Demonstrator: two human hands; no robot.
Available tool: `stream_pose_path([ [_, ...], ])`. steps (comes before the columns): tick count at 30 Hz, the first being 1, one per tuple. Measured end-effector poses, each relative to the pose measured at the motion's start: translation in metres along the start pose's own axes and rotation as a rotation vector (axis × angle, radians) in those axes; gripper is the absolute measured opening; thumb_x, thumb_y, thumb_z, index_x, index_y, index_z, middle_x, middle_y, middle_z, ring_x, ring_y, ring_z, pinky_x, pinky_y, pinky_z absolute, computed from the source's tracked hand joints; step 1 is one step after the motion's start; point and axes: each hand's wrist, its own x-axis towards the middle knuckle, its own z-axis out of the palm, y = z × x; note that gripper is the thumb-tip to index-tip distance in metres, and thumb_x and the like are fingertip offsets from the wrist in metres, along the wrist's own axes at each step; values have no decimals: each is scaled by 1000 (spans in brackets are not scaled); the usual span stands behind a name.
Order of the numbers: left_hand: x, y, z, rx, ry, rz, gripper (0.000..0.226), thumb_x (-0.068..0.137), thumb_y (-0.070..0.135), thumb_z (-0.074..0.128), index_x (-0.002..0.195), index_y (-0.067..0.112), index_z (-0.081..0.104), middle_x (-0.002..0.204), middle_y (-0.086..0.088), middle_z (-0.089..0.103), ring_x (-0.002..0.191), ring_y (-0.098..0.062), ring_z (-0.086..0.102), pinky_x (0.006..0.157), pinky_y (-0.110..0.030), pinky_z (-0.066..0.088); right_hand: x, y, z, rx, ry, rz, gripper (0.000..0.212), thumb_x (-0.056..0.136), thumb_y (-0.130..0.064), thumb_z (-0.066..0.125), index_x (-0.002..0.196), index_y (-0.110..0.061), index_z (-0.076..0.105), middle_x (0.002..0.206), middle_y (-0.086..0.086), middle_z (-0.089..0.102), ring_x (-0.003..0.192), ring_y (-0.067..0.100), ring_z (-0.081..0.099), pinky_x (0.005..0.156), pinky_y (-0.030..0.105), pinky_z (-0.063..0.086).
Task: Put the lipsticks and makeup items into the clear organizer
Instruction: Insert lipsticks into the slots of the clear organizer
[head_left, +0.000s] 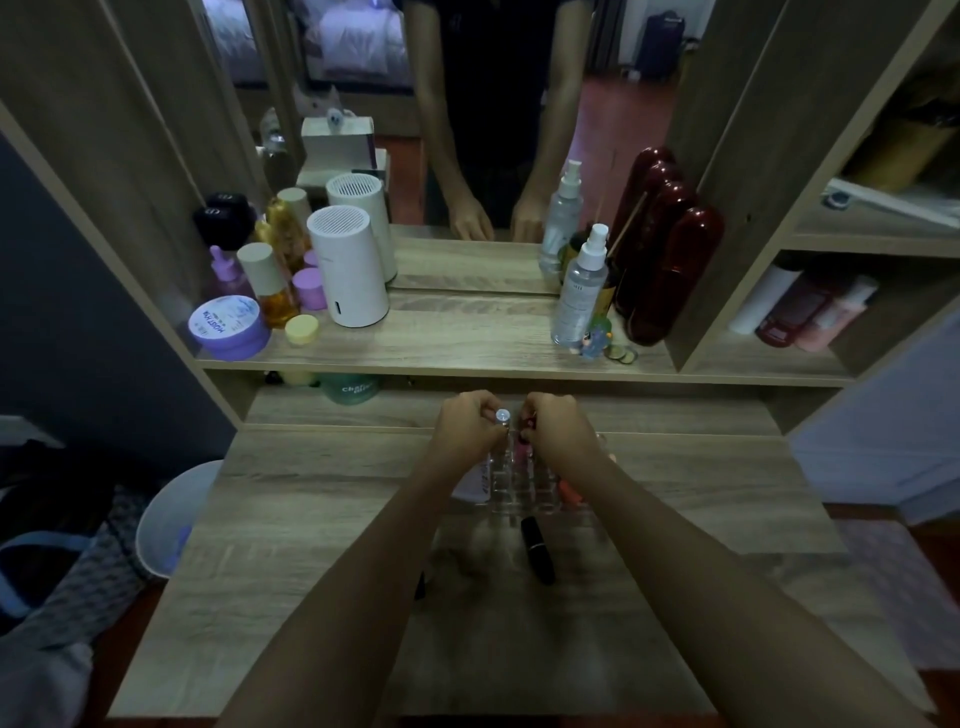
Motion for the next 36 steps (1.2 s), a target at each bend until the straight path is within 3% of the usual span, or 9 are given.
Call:
stream_pose_path([
  [6,0,-1,1,-13,-3,12,16,78,1,66,94,0,66,89,-15,70,73,-11,58,52,-9,37,0,-2,-2,-35,-30,-16,20,87,-4,60,106,-9,63,109,16,67,104,30,61,88,41,52],
  [12,-1,1,-3,-9,-10,32,19,76,0,67,95,2,65,69,10,57,60,2,51,47,-4,45,-3,0,-6,-7,-49,-12,25,85,-8,65,110,-10,64,112,13,66,108,29,60,90,42,52],
  [15,-3,0,-8,11,-2,34,21,74,0,70,95,1,66,75,1,61,59,1,50,54,-9,43,-5,8,-15,6,0,-31,22,86,-10,64,108,-12,64,113,14,66,108,30,59,88,40,51],
  [19,-9,-8,-19,43,46,-5,18,76,3,69,93,2,64,80,-6,58,72,-16,53,74,-37,52,-9,35,-41,-6,143,-18,14,87,-15,64,99,-11,66,103,12,70,99,30,63,80,36,50],
  [23,-20,-15,-28,43,91,30,9,79,7,67,86,8,61,78,-6,57,72,-16,52,69,-33,47,-19,88,-65,-36,244,134,12,89,-16,61,90,-6,68,88,14,67,88,30,65,67,31,44],
  [28,-42,-19,-16,123,-65,156,5,81,6,65,78,6,69,64,3,58,57,-4,49,52,-8,36,-50,142,-53,-97,-192,385,18,89,-19,64,73,-11,59,64,3,59,60,19,62,53,27,49],
  [31,-53,-24,-7,179,-177,236,10,81,6,64,73,5,69,65,3,60,60,-8,53,58,-12,40,-65,153,-32,-27,-346,470,10,87,-10,66,83,-1,66,46,4,62,50,22,71,36,23,49],
  [33,-57,-31,-4,214,-226,224,10,83,7,63,73,9,67,67,4,59,66,-13,53,62,-21,41,-72,155,-19,-6,-438,513,17,86,-17,69,83,0,68,51,8,65,42,21,69,33,22,48],
  [36,-59,-42,-4,248,-254,140,15,82,12,65,71,21,59,63,13,52,64,-9,50,53,-18,36,-79,151,-5,13,-429,523,22,83,-20,73,79,0,65,57,11,65,34,18,62,31,25,51],
])
